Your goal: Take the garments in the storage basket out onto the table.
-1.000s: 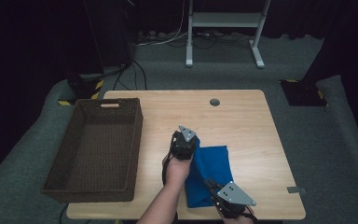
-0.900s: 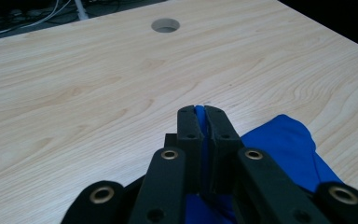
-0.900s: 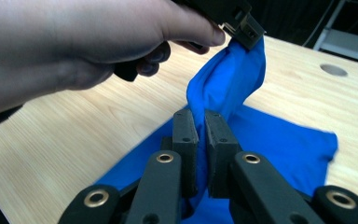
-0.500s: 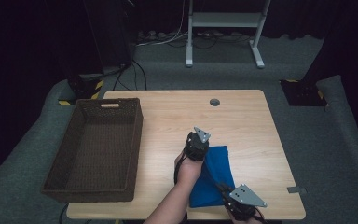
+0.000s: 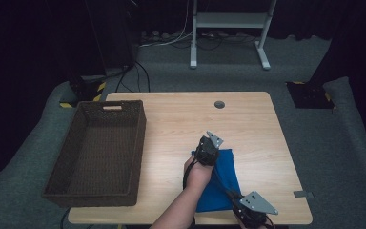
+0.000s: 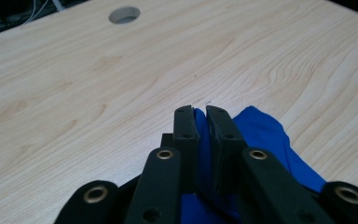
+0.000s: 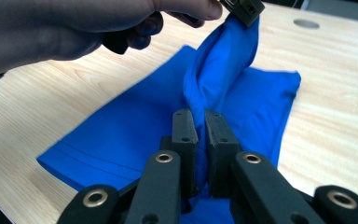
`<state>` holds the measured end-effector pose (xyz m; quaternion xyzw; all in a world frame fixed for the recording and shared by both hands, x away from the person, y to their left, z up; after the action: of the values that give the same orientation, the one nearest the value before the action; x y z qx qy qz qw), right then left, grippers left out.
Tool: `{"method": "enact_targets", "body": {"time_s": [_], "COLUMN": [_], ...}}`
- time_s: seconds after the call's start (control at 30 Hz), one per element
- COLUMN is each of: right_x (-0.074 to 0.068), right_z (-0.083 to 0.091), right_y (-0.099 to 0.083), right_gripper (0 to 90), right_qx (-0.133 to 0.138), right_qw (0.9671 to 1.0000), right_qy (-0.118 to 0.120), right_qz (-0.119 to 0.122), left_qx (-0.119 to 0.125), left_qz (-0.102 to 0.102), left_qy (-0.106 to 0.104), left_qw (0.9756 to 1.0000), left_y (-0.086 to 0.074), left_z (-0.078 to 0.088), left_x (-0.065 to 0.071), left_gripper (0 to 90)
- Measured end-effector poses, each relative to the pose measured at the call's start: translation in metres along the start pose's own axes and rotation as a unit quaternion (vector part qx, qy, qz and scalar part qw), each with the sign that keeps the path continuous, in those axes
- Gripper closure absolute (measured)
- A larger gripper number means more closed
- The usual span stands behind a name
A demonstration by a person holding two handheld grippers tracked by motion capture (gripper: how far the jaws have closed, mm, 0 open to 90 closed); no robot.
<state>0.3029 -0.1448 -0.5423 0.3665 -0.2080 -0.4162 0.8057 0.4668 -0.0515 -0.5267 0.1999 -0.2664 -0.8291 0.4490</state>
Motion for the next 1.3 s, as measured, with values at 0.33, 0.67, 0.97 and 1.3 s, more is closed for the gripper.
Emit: {"method": "enact_targets", "body": {"time_s": [0.33,0.67,0.97,1.3], "right_x": [0.013,0.014,0.014,0.012], "right_z": [-0.012,-0.014,-0.016,-0.019], "right_y": [-0.021,-0.029,-0.030,-0.031], "right_gripper": [82.6,80.7,79.3,77.7], "right_qx": [-0.034,-0.044,-0.047,-0.051], "right_qw": [0.9986,0.9980,0.9981,0.9981], "right_qy": [0.004,0.006,0.002,-0.001], "right_qz": [-0.039,-0.044,-0.041,-0.035], "left_qx": [-0.014,0.011,0.015,0.001], "left_qz": [-0.010,0.016,0.033,0.031], "left_qy": [-0.009,-0.046,-0.040,-0.038], "left_qw": [0.9998,0.9987,0.9985,0.9988], "left_y": [0.000,-0.006,-0.039,-0.093], "left_z": [-0.015,-0.002,0.019,0.031], "left_x": [0.013,0.008,-0.019,-0.029], "left_gripper": [79.3,44.3,37.0,30.3]}}
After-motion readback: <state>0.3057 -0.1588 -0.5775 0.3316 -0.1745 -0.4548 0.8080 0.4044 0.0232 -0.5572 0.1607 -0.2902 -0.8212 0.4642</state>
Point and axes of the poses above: each handheld gripper's, and its own axes: z roughly backward along the jaws, y roughly out of its top, x roughly to its right, the point moved 7 cm from there along -z, roughly forward along the jaws, and after that the axes turned 13 degrees about -x, right-handed, at the moved point
